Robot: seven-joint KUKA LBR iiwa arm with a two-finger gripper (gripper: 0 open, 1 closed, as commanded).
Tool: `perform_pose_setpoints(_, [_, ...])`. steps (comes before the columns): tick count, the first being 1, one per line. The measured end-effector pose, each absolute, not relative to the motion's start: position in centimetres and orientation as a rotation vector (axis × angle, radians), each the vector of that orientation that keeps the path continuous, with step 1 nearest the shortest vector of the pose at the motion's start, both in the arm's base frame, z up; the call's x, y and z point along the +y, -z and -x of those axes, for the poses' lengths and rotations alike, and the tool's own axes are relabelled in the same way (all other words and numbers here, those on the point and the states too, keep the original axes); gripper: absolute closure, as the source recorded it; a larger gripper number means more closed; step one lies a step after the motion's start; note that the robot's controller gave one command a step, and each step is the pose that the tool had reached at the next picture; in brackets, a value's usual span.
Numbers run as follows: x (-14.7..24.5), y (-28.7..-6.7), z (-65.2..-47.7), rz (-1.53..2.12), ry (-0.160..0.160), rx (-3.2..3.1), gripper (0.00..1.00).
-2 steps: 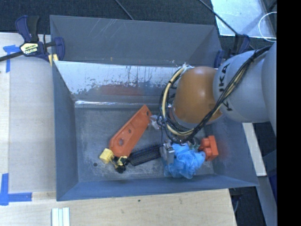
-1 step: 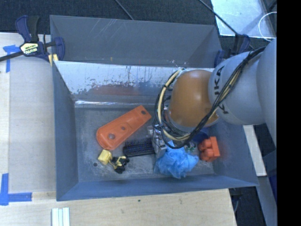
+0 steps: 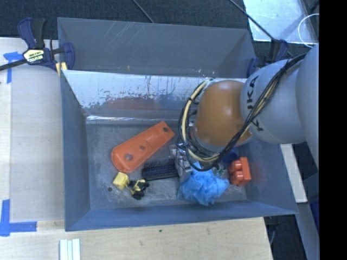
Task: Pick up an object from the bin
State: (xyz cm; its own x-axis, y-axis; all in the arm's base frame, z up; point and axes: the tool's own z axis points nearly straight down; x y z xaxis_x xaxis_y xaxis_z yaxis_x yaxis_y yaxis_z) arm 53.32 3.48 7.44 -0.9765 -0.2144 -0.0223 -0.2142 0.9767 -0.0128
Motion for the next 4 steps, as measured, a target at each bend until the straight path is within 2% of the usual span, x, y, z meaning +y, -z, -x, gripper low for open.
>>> perform_pose_setpoints(1, [6.0, -7.4, -59.4, 0.529, 0.019, 3.067, 1.00])
perform_pose_setpoints(2, [5.4, -7.8, -54.5, 0.373, 0.017, 3.088, 1.00])
perform_pose_setpoints(3, [5.7, -8.4, -58.6, 0.507, 0.019, 3.057, 1.00])
perform_pose_setpoints(4, [5.7, -19.1, -55.8, 0.460, 0.018, 3.076, 1.00])
